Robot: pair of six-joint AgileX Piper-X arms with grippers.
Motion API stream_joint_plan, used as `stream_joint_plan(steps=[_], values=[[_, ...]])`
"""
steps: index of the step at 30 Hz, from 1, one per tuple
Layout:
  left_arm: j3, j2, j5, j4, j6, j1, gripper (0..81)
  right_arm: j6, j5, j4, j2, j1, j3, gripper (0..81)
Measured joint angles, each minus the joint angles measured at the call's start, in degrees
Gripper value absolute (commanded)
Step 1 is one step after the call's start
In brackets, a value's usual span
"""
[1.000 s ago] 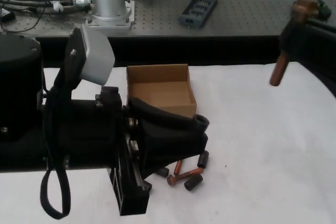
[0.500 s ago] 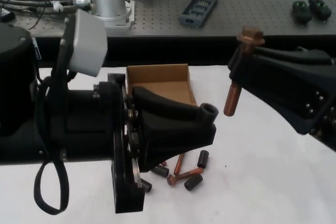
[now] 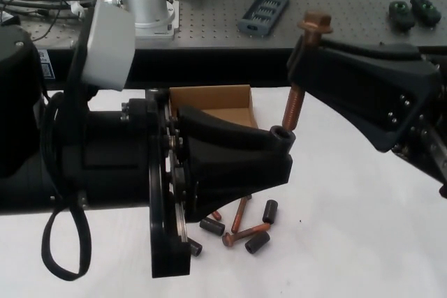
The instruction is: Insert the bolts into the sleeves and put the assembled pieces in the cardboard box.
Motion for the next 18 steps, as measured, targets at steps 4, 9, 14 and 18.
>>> stream_joint_plan(steps=[4, 9, 14, 18], values=[[0.0, 0.0, 0.0, 0.0, -0.7, 0.0, 0.6, 0.0, -0.1, 0.3, 0.0, 0.0, 0.0, 3.8], [0.0, 0.0, 0.2, -0.3, -0.8, 0.0, 0.6, 0.0, -0.2, 1.5, 0.0, 0.0, 0.0, 3.8], [0.0, 0.0, 0.2, -1.9, -1.3, -0.1, 0.6, 0.0, -0.7, 2.1, 0.0, 0.1, -0.3, 3.8], [0.0, 0.0, 0.2, -3.5, -1.9, -0.1, 0.6, 0.0, -1.4, 2.1, 0.0, 0.1, -0.3, 3.8]])
